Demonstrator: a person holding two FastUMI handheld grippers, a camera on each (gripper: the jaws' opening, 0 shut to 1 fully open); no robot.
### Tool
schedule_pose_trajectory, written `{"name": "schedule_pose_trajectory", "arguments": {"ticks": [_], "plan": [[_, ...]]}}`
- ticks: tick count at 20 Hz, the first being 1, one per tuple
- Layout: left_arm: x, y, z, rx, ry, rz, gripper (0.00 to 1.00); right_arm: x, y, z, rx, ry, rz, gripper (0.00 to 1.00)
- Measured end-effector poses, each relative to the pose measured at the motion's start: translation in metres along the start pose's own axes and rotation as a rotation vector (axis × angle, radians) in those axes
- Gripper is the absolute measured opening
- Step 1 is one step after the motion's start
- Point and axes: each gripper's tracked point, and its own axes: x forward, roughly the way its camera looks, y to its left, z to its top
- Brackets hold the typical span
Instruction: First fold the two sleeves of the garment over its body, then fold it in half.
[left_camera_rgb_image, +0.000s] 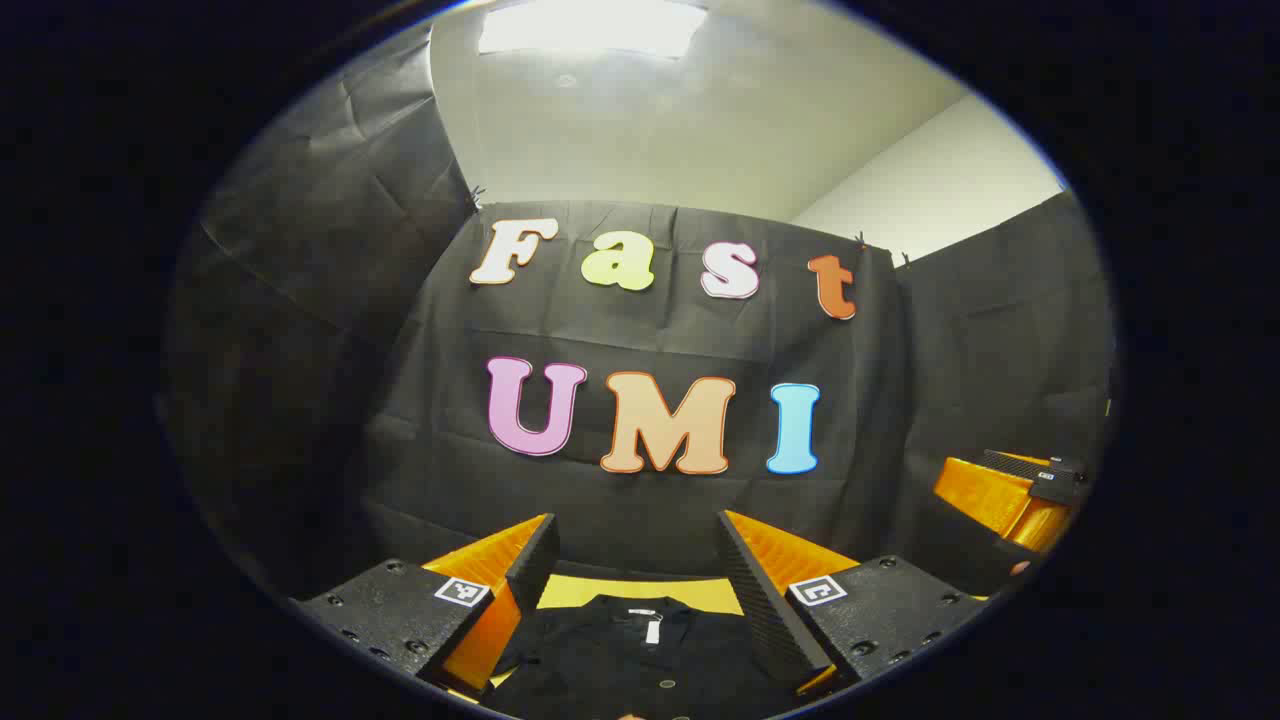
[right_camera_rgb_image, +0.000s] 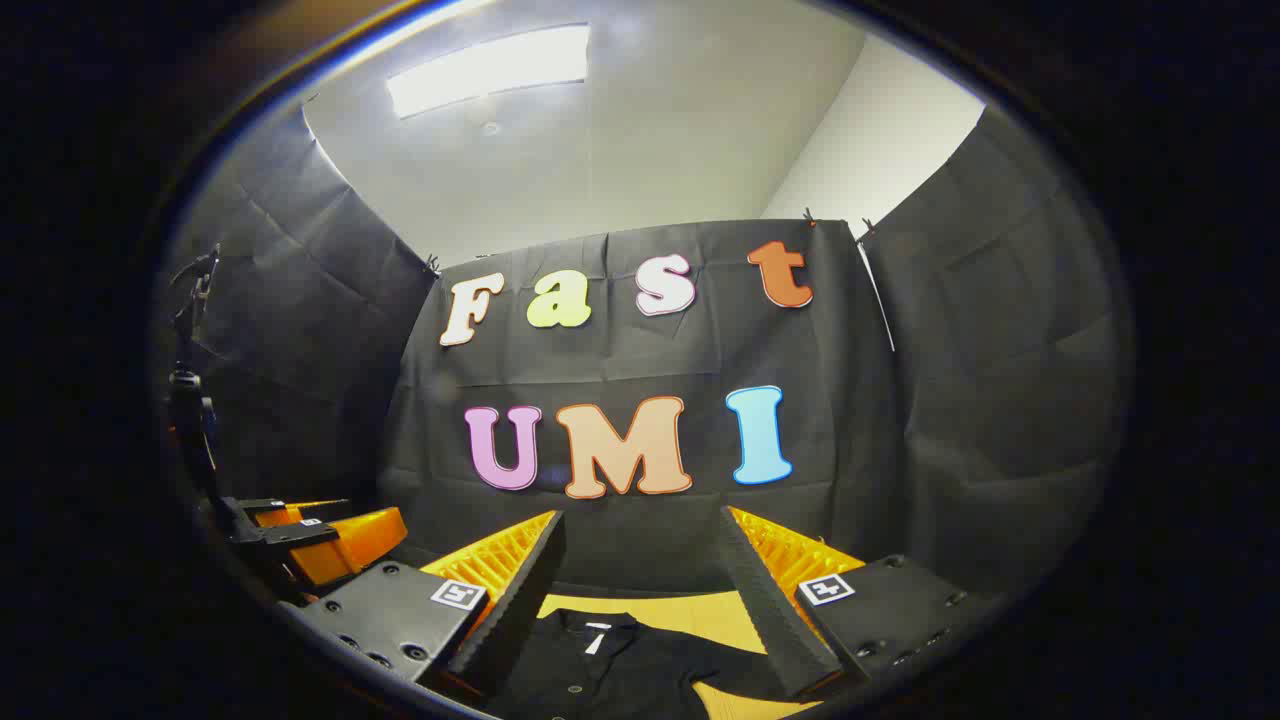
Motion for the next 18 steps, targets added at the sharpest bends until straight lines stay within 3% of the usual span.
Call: {"name": "schedule_pose_trajectory", "arguments": {"ticks": [3,4,11,18], "plan": [[-0.001,-0.002,-0.001,-0.004,-0.006,0.0,0.92,-0.002,-0.002,-0.001,0.002,0.004,-0.003,0.99],[-0.003,0.0,-0.002,-0.004,-0.004,0.005,0.92,-0.002,-0.001,0.0,0.001,0.004,0.003,0.95],[-0.004,0.005,0.0,-0.003,-0.015,0.038,0.93,-0.003,0.006,0.008,-0.046,-0.035,0.035,0.97],[-0.008,0.021,0.017,0.061,-0.062,0.107,0.92,0.003,0.016,0.003,-0.004,-0.034,0.08,0.97]]}}
